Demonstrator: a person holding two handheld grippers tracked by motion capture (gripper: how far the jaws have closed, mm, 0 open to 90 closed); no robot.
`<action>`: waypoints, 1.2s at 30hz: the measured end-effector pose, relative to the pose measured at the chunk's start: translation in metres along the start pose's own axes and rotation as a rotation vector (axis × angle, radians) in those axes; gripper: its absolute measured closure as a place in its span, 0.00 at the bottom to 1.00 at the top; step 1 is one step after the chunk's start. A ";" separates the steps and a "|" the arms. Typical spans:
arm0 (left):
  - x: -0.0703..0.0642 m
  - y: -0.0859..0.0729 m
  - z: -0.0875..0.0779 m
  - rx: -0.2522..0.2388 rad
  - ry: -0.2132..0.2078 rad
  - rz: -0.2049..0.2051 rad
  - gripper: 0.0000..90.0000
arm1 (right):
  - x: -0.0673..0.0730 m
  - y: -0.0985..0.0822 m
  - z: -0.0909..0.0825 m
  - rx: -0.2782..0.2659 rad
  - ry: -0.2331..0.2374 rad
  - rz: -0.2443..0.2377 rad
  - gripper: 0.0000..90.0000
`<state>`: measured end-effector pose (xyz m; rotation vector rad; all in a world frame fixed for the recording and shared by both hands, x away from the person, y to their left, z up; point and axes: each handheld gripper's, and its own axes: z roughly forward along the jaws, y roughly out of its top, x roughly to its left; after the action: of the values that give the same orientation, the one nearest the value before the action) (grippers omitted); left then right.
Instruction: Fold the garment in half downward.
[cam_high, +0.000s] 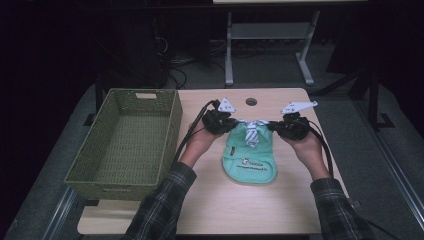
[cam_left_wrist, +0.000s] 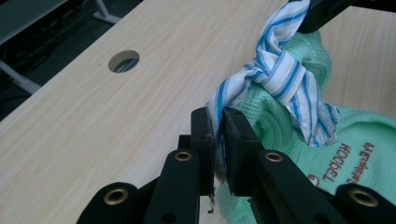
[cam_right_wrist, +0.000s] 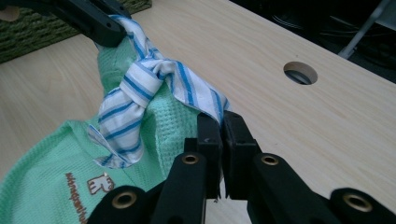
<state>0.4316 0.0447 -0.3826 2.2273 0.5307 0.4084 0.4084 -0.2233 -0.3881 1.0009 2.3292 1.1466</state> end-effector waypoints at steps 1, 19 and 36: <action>-0.003 -0.002 -0.001 -0.008 0.001 0.003 0.92 | 0.002 -0.002 0.000 -0.002 0.001 -0.001 0.96; -0.016 0.004 -0.026 -0.079 0.031 0.047 0.91 | 0.016 0.003 -0.017 -0.058 -0.034 -0.045 0.96; -0.045 -0.029 -0.024 -0.050 -0.054 0.042 0.89 | 0.035 -0.034 -0.021 -0.050 0.016 -0.050 0.95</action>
<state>0.3754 0.0552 -0.3944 2.1983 0.4409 0.3778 0.3571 -0.2239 -0.4029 0.9146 2.3122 1.1917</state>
